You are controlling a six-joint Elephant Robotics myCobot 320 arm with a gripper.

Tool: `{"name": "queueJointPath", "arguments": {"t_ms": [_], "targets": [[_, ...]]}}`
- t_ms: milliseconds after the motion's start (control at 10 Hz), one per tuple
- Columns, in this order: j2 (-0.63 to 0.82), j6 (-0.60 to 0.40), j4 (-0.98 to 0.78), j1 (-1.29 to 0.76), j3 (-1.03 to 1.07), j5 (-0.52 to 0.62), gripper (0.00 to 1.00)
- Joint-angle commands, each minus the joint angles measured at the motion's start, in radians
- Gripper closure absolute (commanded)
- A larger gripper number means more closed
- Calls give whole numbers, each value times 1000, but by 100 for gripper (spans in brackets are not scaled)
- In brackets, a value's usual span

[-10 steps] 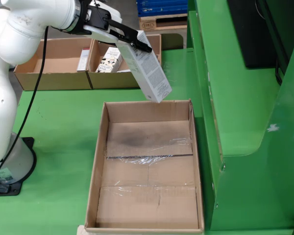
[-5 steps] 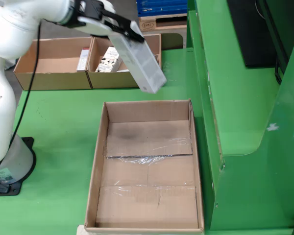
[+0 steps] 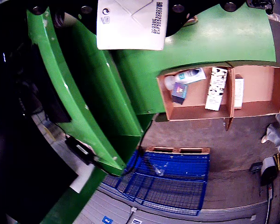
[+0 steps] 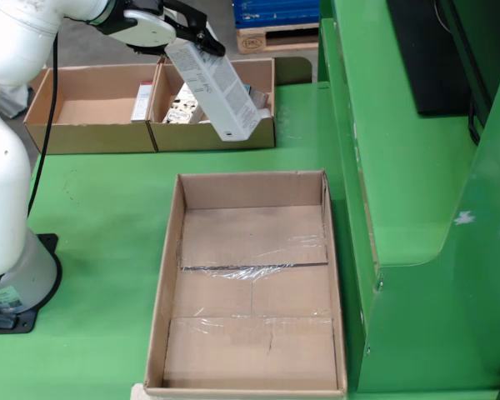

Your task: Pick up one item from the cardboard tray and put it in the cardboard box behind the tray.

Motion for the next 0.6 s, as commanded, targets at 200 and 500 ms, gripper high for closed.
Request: {"name": "queueJointPath", "arguments": {"t_ms": [200,500], "targets": [[86,-23,-41,194,24,-33,100],[91,-17,-60,245,24,-50,100]]}}
